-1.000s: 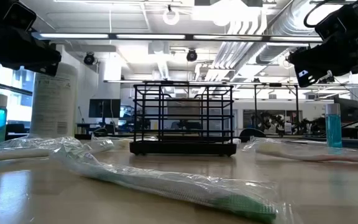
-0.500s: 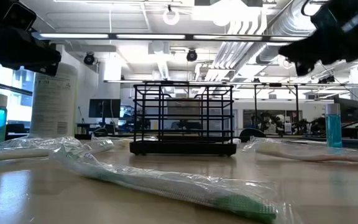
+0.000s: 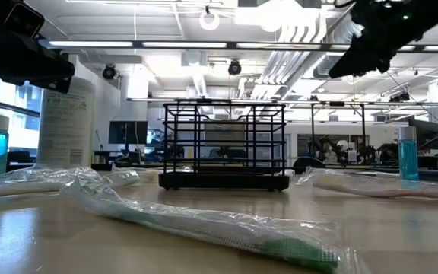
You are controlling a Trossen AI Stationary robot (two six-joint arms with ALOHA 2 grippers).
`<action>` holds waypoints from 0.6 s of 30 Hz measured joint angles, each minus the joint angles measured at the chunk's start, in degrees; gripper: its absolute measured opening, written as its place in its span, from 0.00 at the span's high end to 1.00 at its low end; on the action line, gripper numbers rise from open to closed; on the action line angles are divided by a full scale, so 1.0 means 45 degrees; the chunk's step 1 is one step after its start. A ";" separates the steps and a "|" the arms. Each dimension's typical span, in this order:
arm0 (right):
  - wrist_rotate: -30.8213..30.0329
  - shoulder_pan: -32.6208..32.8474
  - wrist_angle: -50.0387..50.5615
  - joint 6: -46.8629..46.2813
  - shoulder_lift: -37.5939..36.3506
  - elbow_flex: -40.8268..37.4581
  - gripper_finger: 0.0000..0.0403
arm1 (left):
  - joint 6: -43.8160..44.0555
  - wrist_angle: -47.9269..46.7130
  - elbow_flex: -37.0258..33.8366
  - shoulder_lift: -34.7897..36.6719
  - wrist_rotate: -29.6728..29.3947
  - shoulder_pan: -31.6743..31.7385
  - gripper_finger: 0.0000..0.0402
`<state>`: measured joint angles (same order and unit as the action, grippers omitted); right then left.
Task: Pick & Place toothbrushing station
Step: Put the right purple toothbrush into the black mesh
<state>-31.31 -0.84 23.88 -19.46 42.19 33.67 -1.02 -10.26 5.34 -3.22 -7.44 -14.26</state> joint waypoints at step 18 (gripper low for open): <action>0.3972 -0.6592 0.4057 0.0002 0.6112 0.3376 0.51 | 0.0000 0.0039 -0.0005 -0.0005 -0.0539 0.0000 0.99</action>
<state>-13.44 -30.51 42.14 -19.45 69.69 48.86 -1.02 -10.09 5.32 -3.25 -9.87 -14.26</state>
